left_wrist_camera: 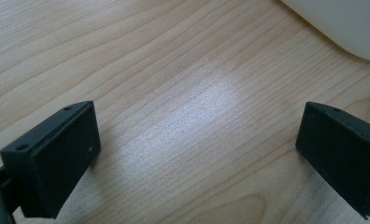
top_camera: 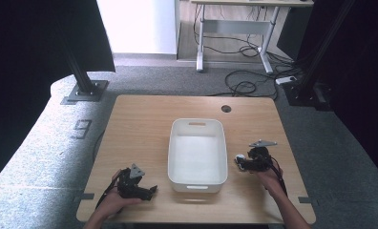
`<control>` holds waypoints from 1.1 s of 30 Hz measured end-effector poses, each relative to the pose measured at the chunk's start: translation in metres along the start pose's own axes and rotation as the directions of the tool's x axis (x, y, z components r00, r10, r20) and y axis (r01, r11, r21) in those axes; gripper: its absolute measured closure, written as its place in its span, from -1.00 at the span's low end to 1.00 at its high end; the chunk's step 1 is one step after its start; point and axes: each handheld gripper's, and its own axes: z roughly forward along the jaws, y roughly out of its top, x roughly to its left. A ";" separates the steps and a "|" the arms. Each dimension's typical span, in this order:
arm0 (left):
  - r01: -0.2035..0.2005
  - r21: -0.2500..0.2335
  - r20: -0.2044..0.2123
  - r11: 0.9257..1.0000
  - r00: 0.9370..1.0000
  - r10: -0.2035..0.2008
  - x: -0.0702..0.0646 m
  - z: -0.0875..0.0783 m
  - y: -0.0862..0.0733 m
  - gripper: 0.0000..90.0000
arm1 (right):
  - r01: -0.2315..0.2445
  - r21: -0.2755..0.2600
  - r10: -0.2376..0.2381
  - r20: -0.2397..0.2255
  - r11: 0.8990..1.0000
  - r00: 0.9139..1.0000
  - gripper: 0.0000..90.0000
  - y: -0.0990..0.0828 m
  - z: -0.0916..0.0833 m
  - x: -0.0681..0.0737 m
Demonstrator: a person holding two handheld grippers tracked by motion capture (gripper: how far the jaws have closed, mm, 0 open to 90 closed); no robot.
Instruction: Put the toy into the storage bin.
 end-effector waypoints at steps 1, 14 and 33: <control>0.000 0.000 0.000 1.000 1.000 0.000 0.000 0.000 0.000 -1.00 | 0.000 0.003 0.000 0.000 1.000 1.000 -0.11 0.000 0.001 0.000; 0.000 0.000 0.000 1.000 1.000 0.000 0.000 0.000 0.000 -1.00 | -0.013 0.041 0.012 0.003 0.999 1.000 -0.10 -0.002 0.013 -0.003; 0.000 -0.001 0.001 1.000 1.000 0.000 0.000 0.000 0.000 -1.00 | -0.040 0.073 0.042 -0.024 0.997 0.999 0.10 -0.003 0.018 -0.004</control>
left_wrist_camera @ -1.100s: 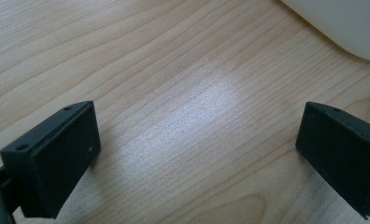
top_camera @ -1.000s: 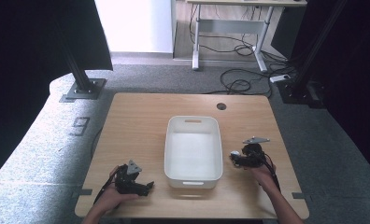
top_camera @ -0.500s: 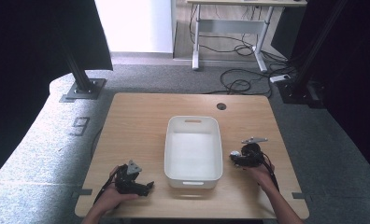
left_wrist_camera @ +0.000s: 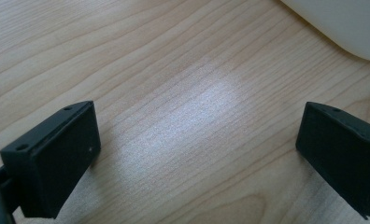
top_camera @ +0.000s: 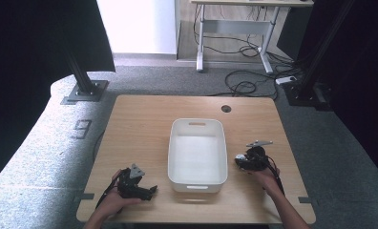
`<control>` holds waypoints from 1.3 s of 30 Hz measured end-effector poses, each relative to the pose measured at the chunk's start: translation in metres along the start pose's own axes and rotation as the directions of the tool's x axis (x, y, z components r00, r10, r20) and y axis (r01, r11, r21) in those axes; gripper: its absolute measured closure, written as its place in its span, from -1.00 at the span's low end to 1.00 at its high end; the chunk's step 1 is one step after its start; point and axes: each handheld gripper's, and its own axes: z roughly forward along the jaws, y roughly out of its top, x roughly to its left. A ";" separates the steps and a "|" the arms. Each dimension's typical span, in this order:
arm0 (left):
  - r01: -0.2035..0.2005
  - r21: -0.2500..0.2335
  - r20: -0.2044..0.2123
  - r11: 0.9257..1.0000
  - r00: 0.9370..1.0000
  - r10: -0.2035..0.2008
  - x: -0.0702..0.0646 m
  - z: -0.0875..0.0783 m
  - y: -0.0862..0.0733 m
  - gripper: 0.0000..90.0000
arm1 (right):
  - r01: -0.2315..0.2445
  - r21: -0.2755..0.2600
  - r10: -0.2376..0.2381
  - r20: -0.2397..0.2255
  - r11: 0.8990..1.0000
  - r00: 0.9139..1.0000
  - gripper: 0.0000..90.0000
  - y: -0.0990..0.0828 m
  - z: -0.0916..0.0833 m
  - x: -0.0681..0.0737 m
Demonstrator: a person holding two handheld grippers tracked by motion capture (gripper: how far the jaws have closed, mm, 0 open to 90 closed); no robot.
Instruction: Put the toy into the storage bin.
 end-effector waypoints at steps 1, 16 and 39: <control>0.000 0.000 0.000 1.000 1.000 0.000 0.000 0.000 0.000 -1.00 | -0.002 -0.001 0.002 0.000 1.000 1.000 0.11 0.000 0.000 0.000; -0.002 0.000 0.002 1.000 1.000 0.002 0.000 0.000 0.000 -1.00 | -0.053 -0.055 0.053 -0.003 0.997 0.999 0.23 0.003 -0.013 -0.007; -0.003 0.001 0.001 1.000 1.000 0.003 0.000 0.000 0.000 -1.00 | 0.019 0.018 -0.019 0.013 1.000 1.000 -0.04 0.003 0.002 0.000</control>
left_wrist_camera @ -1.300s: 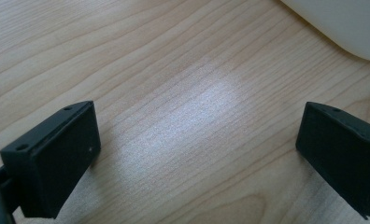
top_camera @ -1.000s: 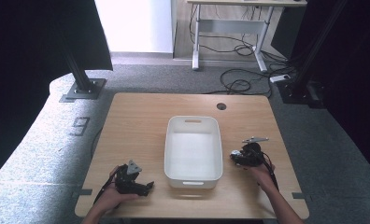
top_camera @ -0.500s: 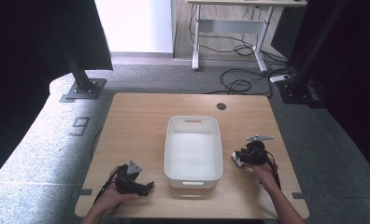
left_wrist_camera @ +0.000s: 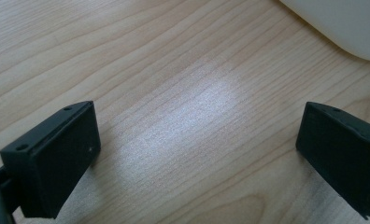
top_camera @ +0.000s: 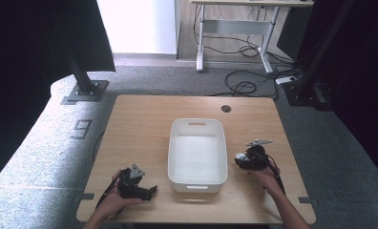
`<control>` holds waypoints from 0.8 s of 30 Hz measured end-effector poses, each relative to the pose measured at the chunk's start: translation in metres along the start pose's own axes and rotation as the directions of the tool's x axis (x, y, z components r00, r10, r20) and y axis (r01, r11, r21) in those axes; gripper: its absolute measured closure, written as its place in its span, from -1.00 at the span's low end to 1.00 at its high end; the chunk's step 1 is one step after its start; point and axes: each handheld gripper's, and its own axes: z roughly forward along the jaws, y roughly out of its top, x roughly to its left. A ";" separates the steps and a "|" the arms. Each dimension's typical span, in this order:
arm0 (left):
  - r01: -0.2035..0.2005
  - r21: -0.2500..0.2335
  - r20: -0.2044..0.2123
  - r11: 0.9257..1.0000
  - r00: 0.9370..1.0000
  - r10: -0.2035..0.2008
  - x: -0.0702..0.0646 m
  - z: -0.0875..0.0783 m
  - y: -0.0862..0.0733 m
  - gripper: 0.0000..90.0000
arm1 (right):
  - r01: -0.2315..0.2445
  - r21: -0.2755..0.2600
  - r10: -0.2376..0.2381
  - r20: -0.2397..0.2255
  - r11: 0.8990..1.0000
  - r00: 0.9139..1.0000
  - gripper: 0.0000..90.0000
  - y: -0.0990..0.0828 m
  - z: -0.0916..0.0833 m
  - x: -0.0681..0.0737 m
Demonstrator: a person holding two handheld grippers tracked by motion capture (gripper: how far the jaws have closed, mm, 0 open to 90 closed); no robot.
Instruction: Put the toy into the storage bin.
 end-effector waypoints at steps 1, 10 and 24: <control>0.000 0.000 0.000 1.000 1.000 0.000 0.000 0.000 0.000 -1.00 | 0.008 -0.001 -0.008 0.012 1.000 1.000 -0.01 0.001 0.002 0.001; 0.000 -0.001 0.000 1.000 1.000 0.000 0.000 0.000 0.000 -1.00 | -0.021 0.017 0.021 0.008 1.000 1.000 0.07 0.001 0.004 -0.002; -0.001 0.000 0.001 1.000 1.000 0.001 0.000 0.000 0.000 -1.00 | -0.041 0.001 0.041 0.037 0.999 0.998 0.11 0.002 0.003 0.001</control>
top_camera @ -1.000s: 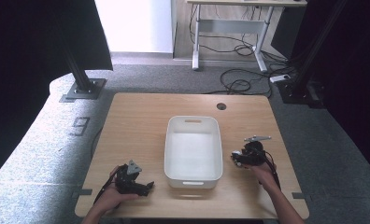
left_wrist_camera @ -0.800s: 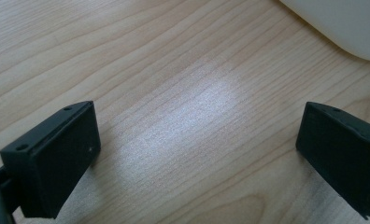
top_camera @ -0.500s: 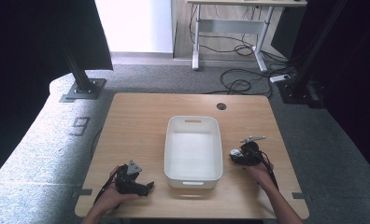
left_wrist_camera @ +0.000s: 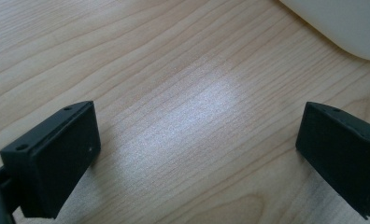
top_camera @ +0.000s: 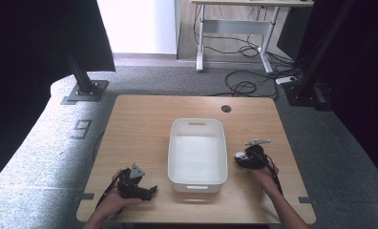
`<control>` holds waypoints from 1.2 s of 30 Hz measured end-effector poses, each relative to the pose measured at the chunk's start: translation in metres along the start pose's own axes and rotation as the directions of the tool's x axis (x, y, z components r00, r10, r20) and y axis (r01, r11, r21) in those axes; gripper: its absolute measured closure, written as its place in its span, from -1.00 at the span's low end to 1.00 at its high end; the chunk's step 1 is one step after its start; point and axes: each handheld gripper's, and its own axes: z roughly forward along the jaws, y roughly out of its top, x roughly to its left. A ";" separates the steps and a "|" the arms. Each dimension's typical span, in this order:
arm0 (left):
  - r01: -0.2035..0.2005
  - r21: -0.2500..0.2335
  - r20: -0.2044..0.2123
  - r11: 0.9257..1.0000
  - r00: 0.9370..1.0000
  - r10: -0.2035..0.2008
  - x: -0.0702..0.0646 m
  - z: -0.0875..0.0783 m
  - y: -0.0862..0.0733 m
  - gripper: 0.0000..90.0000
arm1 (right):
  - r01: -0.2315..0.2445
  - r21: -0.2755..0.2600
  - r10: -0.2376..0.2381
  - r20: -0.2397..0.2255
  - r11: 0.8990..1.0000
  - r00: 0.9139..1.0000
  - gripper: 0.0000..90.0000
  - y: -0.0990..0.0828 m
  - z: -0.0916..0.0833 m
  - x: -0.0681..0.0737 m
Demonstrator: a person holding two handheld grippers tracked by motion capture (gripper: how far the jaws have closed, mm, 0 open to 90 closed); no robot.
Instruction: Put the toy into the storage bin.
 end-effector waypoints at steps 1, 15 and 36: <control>0.000 0.000 0.000 1.000 1.000 0.000 0.000 0.000 0.000 -1.00 | -0.004 -0.003 0.004 -0.008 1.000 1.000 0.11 0.000 -0.001 -0.001; -0.001 0.000 0.001 1.000 1.000 0.001 0.000 0.000 0.000 -1.00 | -0.037 -0.088 0.032 -0.063 0.995 0.998 0.12 0.008 -0.032 -0.002; -0.007 0.001 0.004 1.000 1.000 0.007 0.000 0.001 0.001 -1.00 | -0.033 -0.206 0.010 -0.114 0.978 0.993 0.12 0.026 -0.075 0.016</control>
